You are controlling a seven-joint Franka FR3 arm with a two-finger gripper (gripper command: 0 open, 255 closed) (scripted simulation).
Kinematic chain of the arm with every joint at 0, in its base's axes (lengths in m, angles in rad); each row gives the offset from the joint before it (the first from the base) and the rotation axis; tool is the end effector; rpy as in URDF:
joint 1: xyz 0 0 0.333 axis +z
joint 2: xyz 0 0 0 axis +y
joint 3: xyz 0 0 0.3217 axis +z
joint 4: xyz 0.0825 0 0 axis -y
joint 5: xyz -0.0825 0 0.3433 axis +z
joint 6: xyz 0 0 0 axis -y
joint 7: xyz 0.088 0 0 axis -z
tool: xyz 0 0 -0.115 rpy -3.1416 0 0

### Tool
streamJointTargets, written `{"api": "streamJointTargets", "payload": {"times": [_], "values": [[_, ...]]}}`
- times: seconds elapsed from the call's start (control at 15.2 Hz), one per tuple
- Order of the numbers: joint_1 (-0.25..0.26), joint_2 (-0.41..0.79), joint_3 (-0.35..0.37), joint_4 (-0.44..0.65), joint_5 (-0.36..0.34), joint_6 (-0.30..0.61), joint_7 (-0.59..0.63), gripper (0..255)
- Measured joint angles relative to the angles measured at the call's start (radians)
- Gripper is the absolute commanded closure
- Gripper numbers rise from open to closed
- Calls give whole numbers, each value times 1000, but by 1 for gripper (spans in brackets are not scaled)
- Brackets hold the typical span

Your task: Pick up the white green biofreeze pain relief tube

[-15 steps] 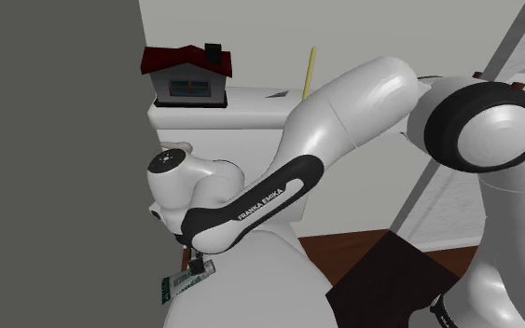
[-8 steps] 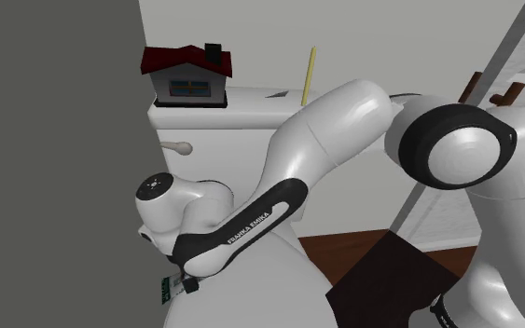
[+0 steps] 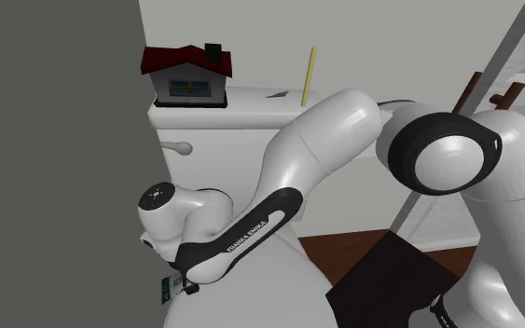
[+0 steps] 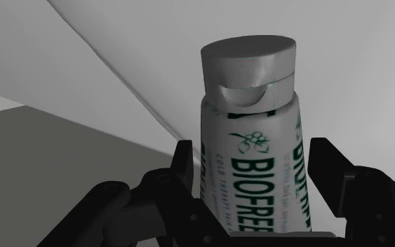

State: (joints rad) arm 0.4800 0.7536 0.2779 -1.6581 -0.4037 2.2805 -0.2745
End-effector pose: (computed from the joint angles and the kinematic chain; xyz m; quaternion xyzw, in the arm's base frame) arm 0.4927 0.4202 0.1992 0.8097 0.5831 -0.0299 0.0590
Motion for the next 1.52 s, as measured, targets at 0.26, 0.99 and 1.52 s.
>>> {"api": "streamJointTargets", "payload": {"times": [0.26, 0.99, 1.52], "values": [[0, 1, 0, 1, 0, 0, 0, 255], [-11, -64, 19, -9, 22, -54, -16, 255], [-24, -132, 37, -14, 48, -115, -37, 255]]}}
